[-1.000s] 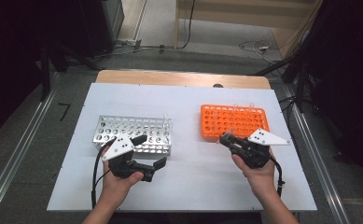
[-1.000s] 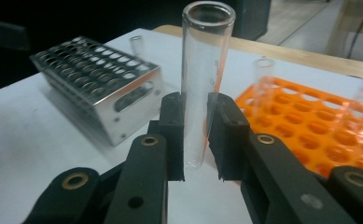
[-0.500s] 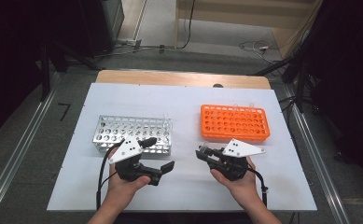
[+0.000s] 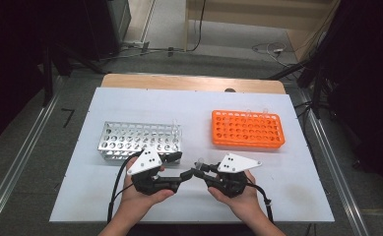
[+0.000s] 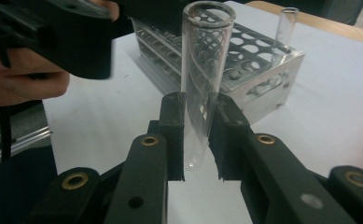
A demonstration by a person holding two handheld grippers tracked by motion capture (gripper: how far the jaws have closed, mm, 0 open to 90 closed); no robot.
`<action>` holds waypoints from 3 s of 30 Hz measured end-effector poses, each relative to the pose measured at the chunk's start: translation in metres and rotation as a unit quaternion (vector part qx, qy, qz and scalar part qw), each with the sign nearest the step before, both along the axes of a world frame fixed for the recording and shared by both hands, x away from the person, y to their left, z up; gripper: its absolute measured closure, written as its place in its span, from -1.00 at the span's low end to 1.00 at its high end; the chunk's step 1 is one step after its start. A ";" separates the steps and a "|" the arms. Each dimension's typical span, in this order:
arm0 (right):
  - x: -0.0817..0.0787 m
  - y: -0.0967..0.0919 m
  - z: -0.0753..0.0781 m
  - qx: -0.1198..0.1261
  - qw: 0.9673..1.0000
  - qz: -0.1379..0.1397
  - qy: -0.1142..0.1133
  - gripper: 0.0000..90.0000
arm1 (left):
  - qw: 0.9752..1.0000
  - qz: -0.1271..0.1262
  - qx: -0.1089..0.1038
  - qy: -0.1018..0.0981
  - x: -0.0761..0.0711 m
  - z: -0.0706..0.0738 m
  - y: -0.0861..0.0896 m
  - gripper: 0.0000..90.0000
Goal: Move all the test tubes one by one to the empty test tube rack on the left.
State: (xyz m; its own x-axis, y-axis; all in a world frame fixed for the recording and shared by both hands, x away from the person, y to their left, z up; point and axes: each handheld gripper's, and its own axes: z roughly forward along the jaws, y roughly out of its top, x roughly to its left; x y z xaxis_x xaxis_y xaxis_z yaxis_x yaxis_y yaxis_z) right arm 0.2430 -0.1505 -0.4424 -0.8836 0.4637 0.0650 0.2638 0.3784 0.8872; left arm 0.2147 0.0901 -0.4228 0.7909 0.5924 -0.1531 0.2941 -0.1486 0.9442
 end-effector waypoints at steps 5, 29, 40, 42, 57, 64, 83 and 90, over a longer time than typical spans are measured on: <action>-0.005 0.009 -0.001 -0.003 1.000 0.014 0.001 0.64 | 1.000 -0.005 0.005 -0.003 -0.001 0.000 -0.005 0.10; -0.008 0.018 -0.001 -0.004 0.999 0.036 0.015 0.63 | 1.000 -0.011 0.023 -0.017 -0.002 -0.001 -0.010 0.69; -0.003 0.005 0.003 0.004 0.999 0.039 0.011 -0.08 | 1.000 0.009 0.008 -0.011 0.005 -0.001 -0.001 0.69; 0.000 -0.001 0.004 0.005 0.999 0.033 0.012 -0.26 | 1.000 0.012 0.009 -0.011 0.006 0.000 0.001 0.69; 0.020 -0.069 0.010 0.026 0.999 -0.030 0.008 -1.00 | 0.999 0.050 0.004 -0.017 0.025 0.011 0.024 0.69; 0.021 -0.097 0.007 0.021 0.998 -0.059 0.005 -1.00 | 0.997 0.072 0.003 -0.021 0.038 0.019 0.036 0.69; 0.026 -0.159 -0.002 0.022 0.993 -0.116 0.014 -1.00 | 0.994 0.107 0.000 -0.025 0.080 0.026 0.050 0.69; 0.029 -0.164 -0.006 0.023 0.991 -0.130 0.016 -1.00 | 0.992 0.127 -0.004 -0.024 0.101 0.021 0.050 0.69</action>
State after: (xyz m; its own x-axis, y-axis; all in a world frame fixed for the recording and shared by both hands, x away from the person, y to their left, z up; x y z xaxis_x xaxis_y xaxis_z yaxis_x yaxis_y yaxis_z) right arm 0.2718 -0.3143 -0.4487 -0.7323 0.6708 0.1178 0.3759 0.2539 0.8912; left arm 0.3154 0.1406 -0.4016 0.6226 0.7726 -0.1245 0.2757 -0.0677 0.9589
